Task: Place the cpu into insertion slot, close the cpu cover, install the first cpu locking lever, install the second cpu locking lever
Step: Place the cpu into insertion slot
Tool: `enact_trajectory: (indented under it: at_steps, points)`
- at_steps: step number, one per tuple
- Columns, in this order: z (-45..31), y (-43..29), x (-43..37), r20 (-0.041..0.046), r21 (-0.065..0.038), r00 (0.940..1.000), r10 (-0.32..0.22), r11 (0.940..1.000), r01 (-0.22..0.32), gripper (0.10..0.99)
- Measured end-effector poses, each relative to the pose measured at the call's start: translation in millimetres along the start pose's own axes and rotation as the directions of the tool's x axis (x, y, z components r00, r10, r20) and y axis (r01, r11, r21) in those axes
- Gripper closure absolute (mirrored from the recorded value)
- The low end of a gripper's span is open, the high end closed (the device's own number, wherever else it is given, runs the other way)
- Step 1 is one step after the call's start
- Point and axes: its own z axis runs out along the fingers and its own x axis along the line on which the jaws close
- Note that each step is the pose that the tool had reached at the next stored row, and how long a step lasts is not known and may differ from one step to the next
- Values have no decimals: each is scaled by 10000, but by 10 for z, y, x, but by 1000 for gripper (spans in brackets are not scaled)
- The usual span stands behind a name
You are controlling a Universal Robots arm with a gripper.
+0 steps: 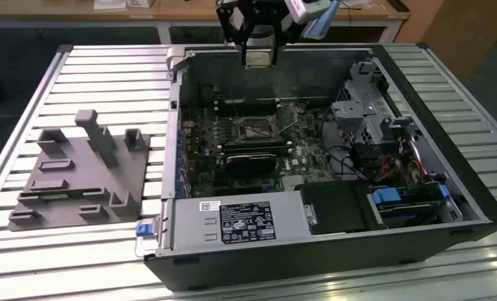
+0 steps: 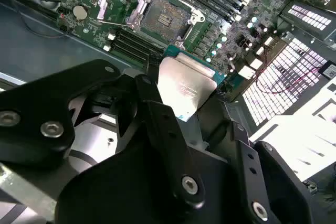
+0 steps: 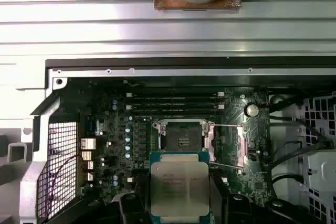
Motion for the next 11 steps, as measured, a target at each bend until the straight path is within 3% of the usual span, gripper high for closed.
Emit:
enact_trajectory:
  at_steps: [11]
  points:
    - [22, -2, 0, 0, 0, 10000, 0, 10000, 0, 545]
